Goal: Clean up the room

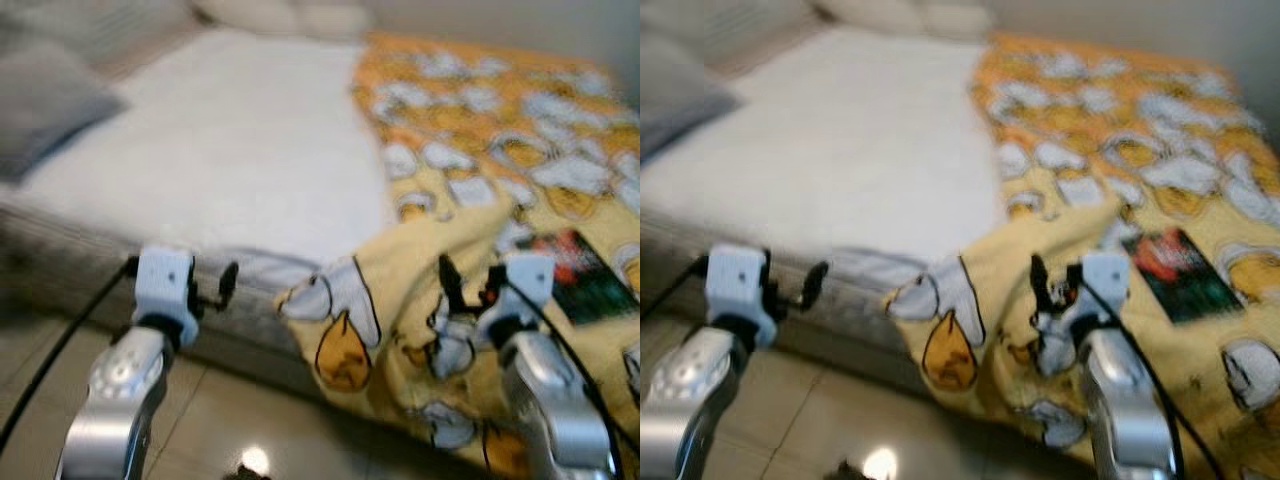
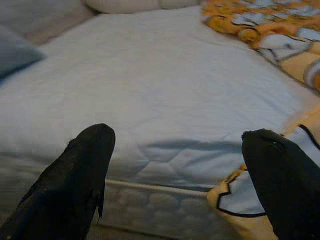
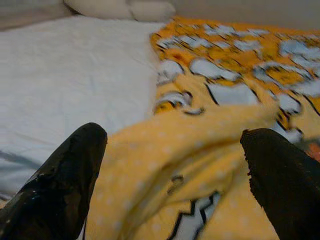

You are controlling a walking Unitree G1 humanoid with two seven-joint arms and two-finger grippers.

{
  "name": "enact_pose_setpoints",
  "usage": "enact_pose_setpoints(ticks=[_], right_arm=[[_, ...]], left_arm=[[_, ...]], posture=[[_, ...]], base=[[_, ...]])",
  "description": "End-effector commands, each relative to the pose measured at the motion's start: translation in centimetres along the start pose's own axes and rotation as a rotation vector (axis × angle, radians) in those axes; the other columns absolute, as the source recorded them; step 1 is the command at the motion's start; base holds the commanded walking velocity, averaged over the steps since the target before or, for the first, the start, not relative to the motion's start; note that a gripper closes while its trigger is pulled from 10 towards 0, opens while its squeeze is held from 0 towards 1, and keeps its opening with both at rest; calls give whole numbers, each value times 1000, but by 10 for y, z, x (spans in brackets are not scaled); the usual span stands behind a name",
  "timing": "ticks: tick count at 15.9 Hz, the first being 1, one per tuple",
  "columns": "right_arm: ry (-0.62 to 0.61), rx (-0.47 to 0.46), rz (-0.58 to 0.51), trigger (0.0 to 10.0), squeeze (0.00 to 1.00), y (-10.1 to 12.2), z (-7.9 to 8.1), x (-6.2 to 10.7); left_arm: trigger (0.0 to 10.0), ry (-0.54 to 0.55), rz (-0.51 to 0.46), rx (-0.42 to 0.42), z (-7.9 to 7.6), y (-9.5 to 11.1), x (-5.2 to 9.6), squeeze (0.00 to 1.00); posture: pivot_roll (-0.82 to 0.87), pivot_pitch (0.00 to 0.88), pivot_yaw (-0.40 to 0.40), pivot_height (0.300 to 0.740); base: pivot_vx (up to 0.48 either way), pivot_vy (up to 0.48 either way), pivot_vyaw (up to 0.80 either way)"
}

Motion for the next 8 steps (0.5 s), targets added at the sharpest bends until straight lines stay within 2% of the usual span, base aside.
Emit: enact_pose_setpoints(ticks=[1,6,8], right_arm=[[7,-9,-9,10000,1000,2,3,-1],[13,-2,-9,10000,1000,1,3,-2],[-10,-16,-2,10000,1000,-1,0,-1]], left_arm=[[10000,3,4,-14,2,0,-1,1000],[10000,-5,2,-23,1,0,-2,1000],[10000,-10,4,-26,1,0,-3,1000]], posture=[[-125,32,-6,740],[-120,22,-9,740],[-121,17,-8,740]], base=[[0,-379,800],[0,-382,766],[0,-382,0]])
Point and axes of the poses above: a point about 5 cm out from each wrist's last joint towards the gripper, its own x axis pointing back from the gripper into the wrist, its own y axis along the axis of the wrist's last joint, z = x × y, the point moved 4 cm from there along -x, pointing out of the wrist towards the gripper, and after that the axes turned 12 degrees about x, right-handed, at the moved point
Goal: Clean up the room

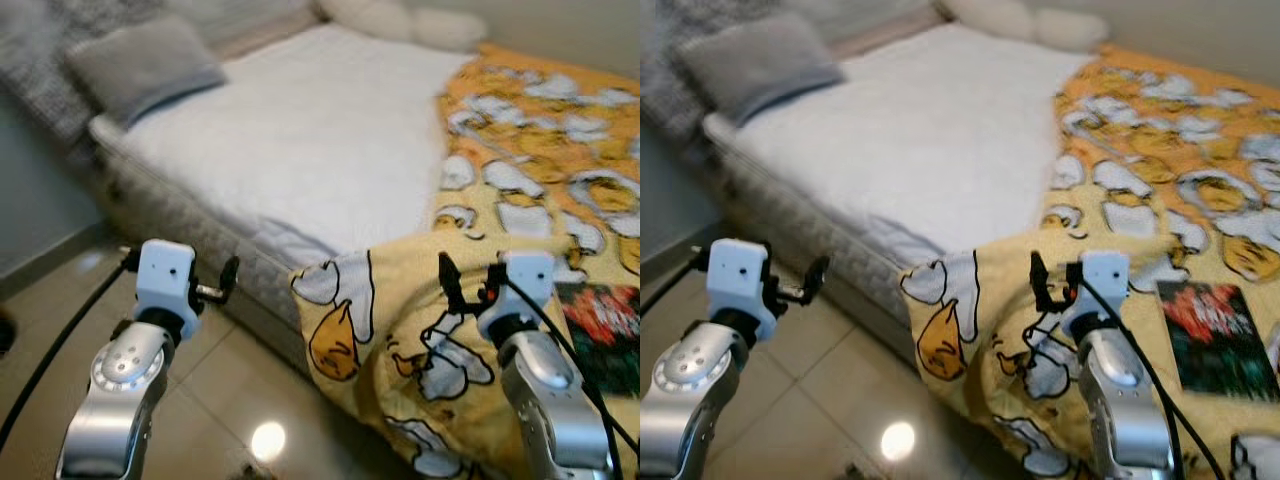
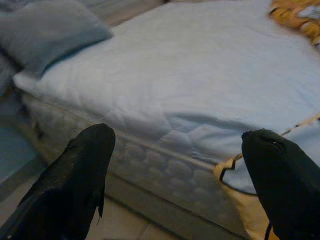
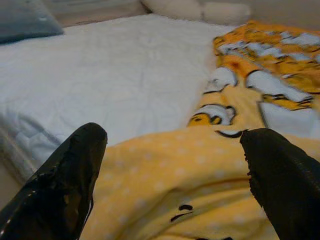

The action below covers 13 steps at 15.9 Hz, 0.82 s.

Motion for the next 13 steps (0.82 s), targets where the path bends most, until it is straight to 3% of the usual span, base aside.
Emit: enact_pose_setpoints(ticks=[1,13], right_arm=[[-13,-3,-2,10000,1000,0,-3,1],[7,2,16,10000,1000,-6,0,3]], left_arm=[[10000,-7,5,-8,0,0,-1,1000],[10000,-26,3,-16,-3,-1,-1,1000]], posture=[[-122,15,-8,740],[-124,7,-14,740]], base=[[0,-382,0],[0,-381,0]])
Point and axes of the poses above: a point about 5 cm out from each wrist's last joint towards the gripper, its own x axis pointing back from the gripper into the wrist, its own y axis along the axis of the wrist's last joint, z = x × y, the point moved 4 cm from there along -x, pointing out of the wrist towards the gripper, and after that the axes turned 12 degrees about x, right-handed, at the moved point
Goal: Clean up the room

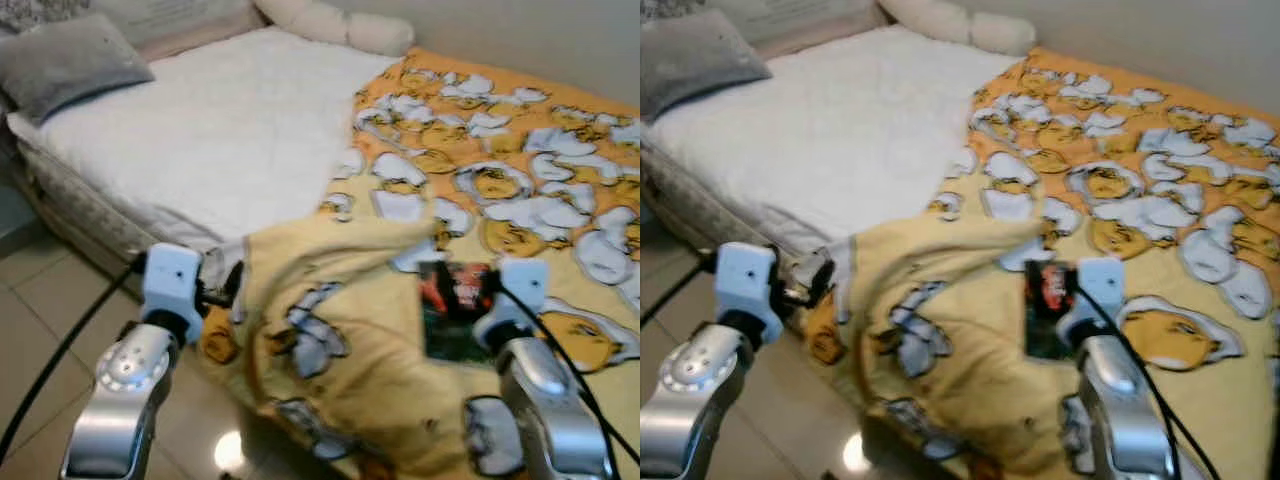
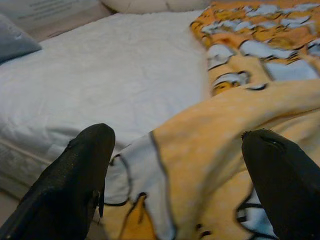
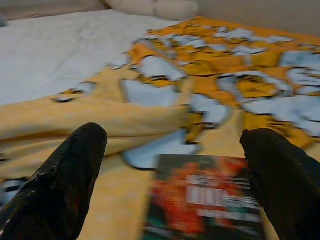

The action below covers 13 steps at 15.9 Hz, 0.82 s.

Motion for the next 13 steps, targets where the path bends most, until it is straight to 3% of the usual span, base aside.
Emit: enact_pose_setpoints(ticks=[1,5,7,8,9,10,11,13], right_arm=[[24,-6,-10,10000,1000,3,6,-1],[63,-28,13,10000,1000,0,13,-3],[195,-54,37,10000,1000,-5,31,-4],[254,-90,81,10000,675,-13,40,-4],[275,-121,113,10000,122,-18,43,-6],[287,-157,134,10000,0,-21,44,-9],[292,-171,143,10000,0,-22,44,-10],[332,-283,203,10000,0,-29,49,-23]], left_arm=[[10000,11,-13,-16,4,4,1,1000],[10000,10,-15,-2,4,4,1,1000],[10000,-21,15,-21,1,0,1,1000],[10000,-67,45,-49,-5,-6,1,1000],[10000,-106,63,-74,-11,-9,1,1000],[10000,-138,79,-101,-15,-12,0,1000],[10000,-149,85,-112,-17,-14,0,1000],[10000,-224,86,-132,-23,-12,-2,1000]], posture=[[-124,7,-15,740],[-121,17,-14,740],[-123,26,-11,740],[-123,27,-11,740],[-119,32,-14,740],[-121,35,-14,740],[-123,38,-13,740],[-130,49,-7,740]], base=[[0,-375,0],[0,-272,0],[0,0,0],[0,0,0],[0,0,0],[0,0,0],[0,0,0],[0,0,0]])
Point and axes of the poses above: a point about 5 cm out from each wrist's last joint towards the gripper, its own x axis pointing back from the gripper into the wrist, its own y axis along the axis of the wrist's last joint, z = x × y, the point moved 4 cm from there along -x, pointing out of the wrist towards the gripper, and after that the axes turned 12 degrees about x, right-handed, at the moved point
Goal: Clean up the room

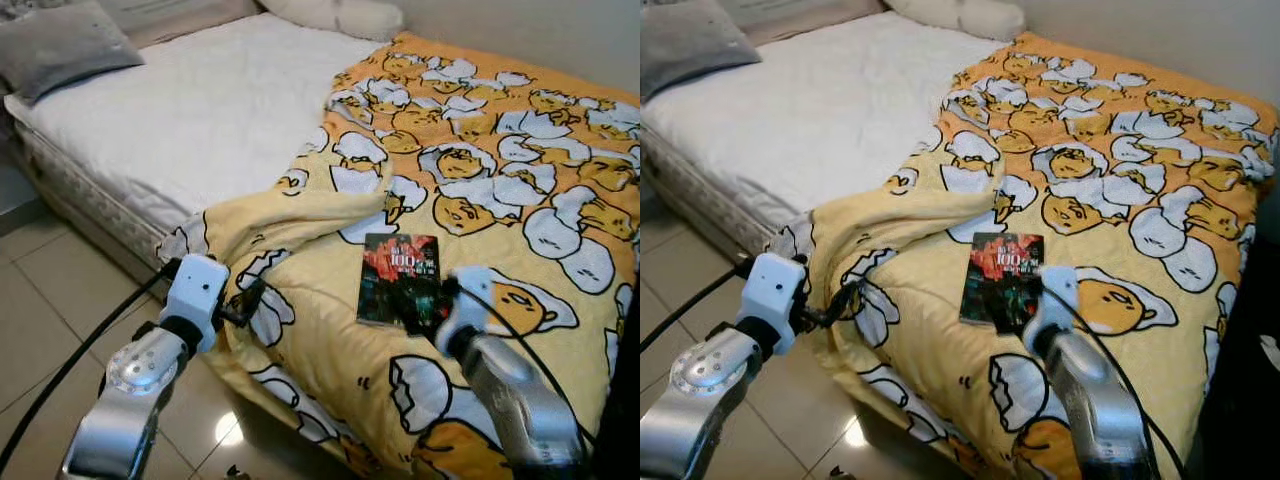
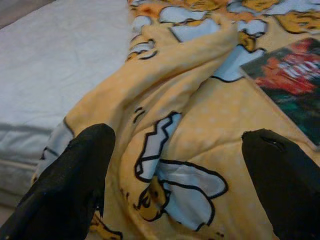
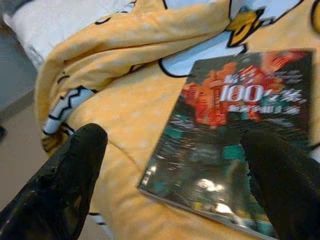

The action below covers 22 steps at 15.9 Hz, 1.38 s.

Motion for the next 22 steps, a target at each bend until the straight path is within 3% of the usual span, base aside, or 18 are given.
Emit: enact_pose_setpoints(ticks=[1,3,6,10,13,15,17,22], right_arm=[[1,-52,15,10000,0,-3,-5,-2],[-106,-71,92,10000,0,-11,-33,-21],[-143,-95,141,10000,0,-13,-50,-29],[-260,-124,174,10000,0,-13,-87,-28],[-274,-157,210,10000,0,-19,-100,-21],[-224,-266,180,10000,0,-17,-103,-19],[-132,-367,131,10000,0,-12,-101,-16],[-1,-454,144,10000,0,-15,-95,-9]], left_arm=[[10000,-49,-11,-7,-5,4,-2,1000],[10000,-228,33,-2,-23,4,-3,1000],[10000,-344,83,7,-36,1,-1,1000],[10000,-428,119,6,-50,-4,8,1000],[10000,-442,131,13,-52,-4,10,1000],[10000,-442,128,12,-51,-3,10,1000],[10000,-441,117,15,-51,0,10,1000],[10000,-431,107,12,-50,1,7,1000]], posture=[[-131,55,-6,740],[-133,85,-8,740],[-139,115,-7,740],[-138,163,5,740],[-140,172,2,740],[-141,173,0,740],[-143,172,0,740],[-151,175,-7,740]], base=[[0,0,0],[0,0,0],[0,0,0],[0,0,0],[0,0,0],[0,0,0],[0,0,0],[0,0,0]])
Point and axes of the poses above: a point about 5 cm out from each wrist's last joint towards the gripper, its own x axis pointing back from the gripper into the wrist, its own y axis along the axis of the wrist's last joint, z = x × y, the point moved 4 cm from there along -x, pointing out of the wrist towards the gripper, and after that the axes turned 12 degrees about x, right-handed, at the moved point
